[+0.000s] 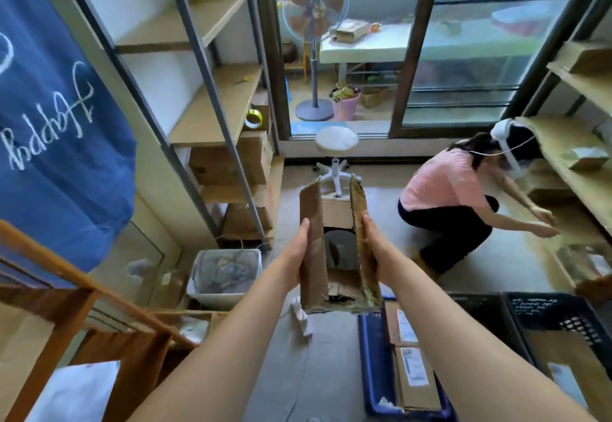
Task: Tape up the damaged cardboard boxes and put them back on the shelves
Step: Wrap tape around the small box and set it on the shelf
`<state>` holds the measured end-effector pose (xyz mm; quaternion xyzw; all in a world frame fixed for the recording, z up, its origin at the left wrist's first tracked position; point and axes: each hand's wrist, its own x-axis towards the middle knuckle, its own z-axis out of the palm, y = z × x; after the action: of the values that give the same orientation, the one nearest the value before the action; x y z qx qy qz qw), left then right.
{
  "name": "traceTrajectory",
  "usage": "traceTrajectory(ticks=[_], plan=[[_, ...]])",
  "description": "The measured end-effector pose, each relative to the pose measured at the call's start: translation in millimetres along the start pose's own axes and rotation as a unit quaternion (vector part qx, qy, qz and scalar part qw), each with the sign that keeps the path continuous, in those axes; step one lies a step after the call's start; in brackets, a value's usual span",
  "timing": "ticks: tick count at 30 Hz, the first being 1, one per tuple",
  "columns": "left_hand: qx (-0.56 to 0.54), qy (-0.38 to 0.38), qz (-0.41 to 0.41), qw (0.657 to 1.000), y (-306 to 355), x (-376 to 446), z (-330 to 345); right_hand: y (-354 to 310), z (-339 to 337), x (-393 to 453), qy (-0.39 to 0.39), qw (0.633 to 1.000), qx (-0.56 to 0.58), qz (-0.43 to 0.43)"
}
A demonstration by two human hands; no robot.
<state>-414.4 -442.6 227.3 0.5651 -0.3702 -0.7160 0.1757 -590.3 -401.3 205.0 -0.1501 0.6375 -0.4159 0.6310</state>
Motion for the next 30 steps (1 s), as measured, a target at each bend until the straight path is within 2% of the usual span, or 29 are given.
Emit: traceTrajectory(ticks=[11, 20, 30], plan=[[0.033, -0.016, -0.013, 0.999, 84, 101, -2, -78, -1, 87, -0.019, 1.0, 0.02, -0.011], [0.047, 0.024, 0.003, 0.999, 187, 204, 22, -181, -18, 198, -0.043, 0.998, 0.042, -0.025], [0.039, 0.016, 0.0, 0.999, 269, 295, 38, -274, -31, 278, -0.005, 1.0, 0.024, 0.005]])
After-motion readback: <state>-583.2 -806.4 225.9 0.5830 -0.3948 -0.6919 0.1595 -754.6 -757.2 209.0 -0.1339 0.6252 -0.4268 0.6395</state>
